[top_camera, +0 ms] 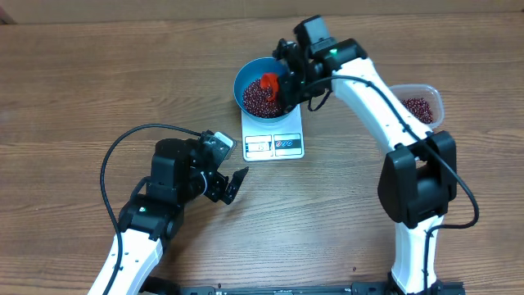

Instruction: Scoop item into bowl and weigh 150g on scale

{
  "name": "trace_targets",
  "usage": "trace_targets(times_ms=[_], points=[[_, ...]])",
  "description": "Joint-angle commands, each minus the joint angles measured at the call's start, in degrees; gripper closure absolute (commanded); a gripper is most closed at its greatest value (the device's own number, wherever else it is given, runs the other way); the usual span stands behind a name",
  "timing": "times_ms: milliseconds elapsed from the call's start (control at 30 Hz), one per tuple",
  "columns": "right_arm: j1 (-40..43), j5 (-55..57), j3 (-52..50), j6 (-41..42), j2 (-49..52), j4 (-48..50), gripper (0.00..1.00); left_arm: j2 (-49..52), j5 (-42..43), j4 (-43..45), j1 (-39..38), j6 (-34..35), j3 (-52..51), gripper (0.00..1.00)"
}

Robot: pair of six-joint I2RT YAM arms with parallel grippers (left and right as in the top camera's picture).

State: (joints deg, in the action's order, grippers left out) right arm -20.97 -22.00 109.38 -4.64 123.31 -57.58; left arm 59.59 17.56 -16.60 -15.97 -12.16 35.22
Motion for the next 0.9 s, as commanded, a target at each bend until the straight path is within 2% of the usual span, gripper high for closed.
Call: trace_targets(times_ms=[0, 300, 867], points=[[2.8, -11.2, 0.6, 0.3, 0.2, 0.0, 0.96, 0.4, -0.2, 0.1, 0.2, 0.6, 0.0, 0.0], [7.9, -26.4, 0.6, 0.0, -1.8, -0.4, 0.96, 0.4, -0.2, 0.1, 0.2, 0.6, 0.0, 0.0], [8.8, -25.9, 0.6, -1.8, -8.2, -3.0, 0.96, 0.4, -0.2, 0.1, 0.2, 0.6, 0.0, 0.0]])
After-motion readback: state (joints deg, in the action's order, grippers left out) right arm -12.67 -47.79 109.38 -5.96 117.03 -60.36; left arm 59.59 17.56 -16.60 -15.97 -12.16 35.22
